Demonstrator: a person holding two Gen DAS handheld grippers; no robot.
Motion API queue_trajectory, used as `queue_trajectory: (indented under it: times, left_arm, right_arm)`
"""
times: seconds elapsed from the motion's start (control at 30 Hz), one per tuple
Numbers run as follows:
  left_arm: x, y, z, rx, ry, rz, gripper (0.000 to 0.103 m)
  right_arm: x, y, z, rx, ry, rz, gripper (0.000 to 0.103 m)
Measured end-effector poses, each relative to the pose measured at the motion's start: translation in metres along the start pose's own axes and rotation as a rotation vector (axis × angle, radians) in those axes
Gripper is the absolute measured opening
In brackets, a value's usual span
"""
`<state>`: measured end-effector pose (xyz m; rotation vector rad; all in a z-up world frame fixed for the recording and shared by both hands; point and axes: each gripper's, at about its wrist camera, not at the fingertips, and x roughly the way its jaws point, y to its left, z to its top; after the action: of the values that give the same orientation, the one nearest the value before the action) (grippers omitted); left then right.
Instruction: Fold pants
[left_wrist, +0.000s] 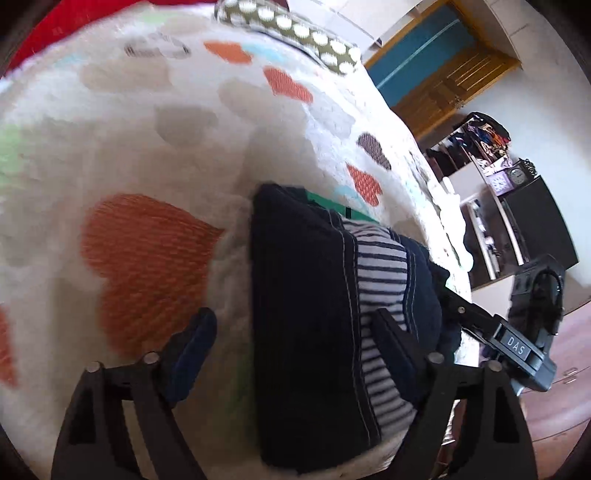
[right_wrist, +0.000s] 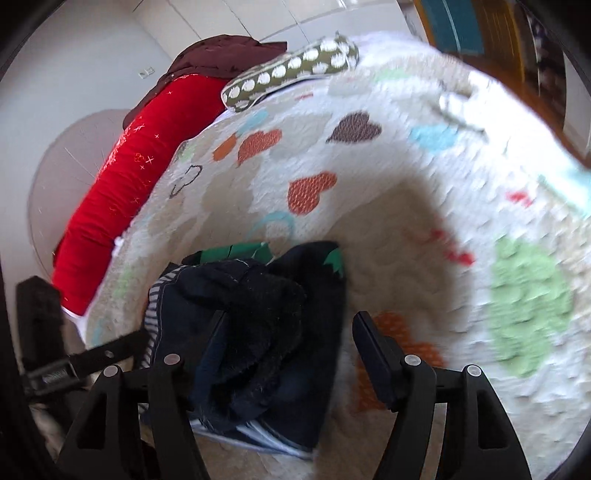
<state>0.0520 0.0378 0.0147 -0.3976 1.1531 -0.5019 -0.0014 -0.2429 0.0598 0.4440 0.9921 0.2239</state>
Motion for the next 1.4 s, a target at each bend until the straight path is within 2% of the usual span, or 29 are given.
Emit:
queue_trajectory:
  times: [0.07,0.1,0.13,0.17,0.23,0.27,0.3,0.43,0.53,0.63,0.7,0.73,0.8,0.9,1.03,1.1,1.17,1.2,1.27,1.33,1.37,1.4]
  left_arm:
    - [0.006,-0.004,0.002,0.007,-0.001,-0.031,0.093]
    - [0.007,-0.008,0.002,0.026,0.015,-0.056,0.075]
    - [0.008,-0.012,0.001,0.047,0.036,-0.087,0.058]
    - [0.008,-0.017,0.001,0.067,0.058,-0.098,0.040]
    - [0.003,-0.023,0.002,0.081,0.039,-0.082,0.032]
    - [-0.002,-0.026,0.005,0.089,0.027,-0.082,0.024]
    - [-0.008,-0.027,0.009,0.090,0.014,-0.089,0.023]
    - [-0.027,-0.032,0.048,0.106,-0.061,-0.060,0.023]
    - [-0.027,-0.029,0.079,0.112,-0.091,-0.024,0.025]
    - [-0.008,-0.014,0.107,0.090,-0.096,0.075,0.040]
    - [0.013,0.003,0.116,0.072,-0.068,0.186,0.041]
    - [0.021,0.011,0.118,0.056,-0.042,0.209,0.043]
    - [0.019,0.024,0.114,0.013,-0.028,0.157,0.044]
    - [-0.002,0.029,0.105,-0.001,-0.051,0.098,0.047]
    - [-0.042,0.029,0.086,0.030,-0.147,0.171,0.049]
    - [-0.060,0.031,0.076,0.025,-0.192,0.203,0.056]
    - [-0.076,0.032,0.063,0.013,-0.232,0.211,0.056]
    - [-0.081,0.032,0.058,0.008,-0.241,0.210,0.056]
    - [-0.092,0.029,0.044,0.004,-0.265,0.210,0.056]
    - [-0.104,0.022,0.032,0.013,-0.297,0.226,0.056]
    - [-0.116,0.015,0.023,0.029,-0.337,0.246,0.057]
    - [-0.125,0.010,0.017,0.042,-0.367,0.261,0.062]
  right_arm:
    - [0.012,-0.007,-0.002,0.057,-0.005,0.031,0.074]
    - [0.014,-0.011,-0.003,0.082,-0.016,0.063,0.065]
    - [0.015,-0.012,-0.006,0.090,-0.019,0.100,0.051]
    - [0.018,-0.012,-0.007,0.104,-0.005,0.155,0.026]
    - [0.020,-0.012,-0.006,0.141,0.005,0.192,0.023]
    - [0.019,-0.007,-0.004,0.129,0.001,0.191,0.020]
    - [0.016,-0.002,-0.002,0.117,-0.004,0.189,0.020]
    - [0.011,0.018,0.024,0.087,-0.042,0.193,0.019]
    - [0.020,0.035,0.056,0.048,-0.069,0.168,0.019]
    - [0.043,0.046,0.085,0.012,-0.078,0.120,0.023]
    - [0.069,0.049,0.099,-0.017,-0.064,0.037,0.034]
    - [0.085,0.048,0.104,-0.024,-0.042,-0.028,0.039]
    - [0.109,0.041,0.105,-0.026,0.010,-0.103,0.051]
    - [0.100,0.035,0.103,-0.009,-0.025,-0.082,0.052]
    - [0.060,0.056,0.094,-0.072,-0.144,-0.071,0.052]
    - [0.045,0.072,0.086,-0.120,-0.176,-0.038,0.052]
    - [0.040,0.091,0.076,-0.172,-0.198,-0.014,0.052]
    - [0.042,0.097,0.073,-0.200,-0.190,-0.005,0.050]
    - [0.058,0.105,0.064,-0.232,-0.120,0.028,0.050]
    - [0.080,0.096,0.056,-0.200,-0.041,0.018,0.048]
    - [0.089,0.088,0.055,-0.174,-0.013,0.002,0.044]
    - [0.090,0.080,0.053,-0.144,-0.013,-0.002,0.041]
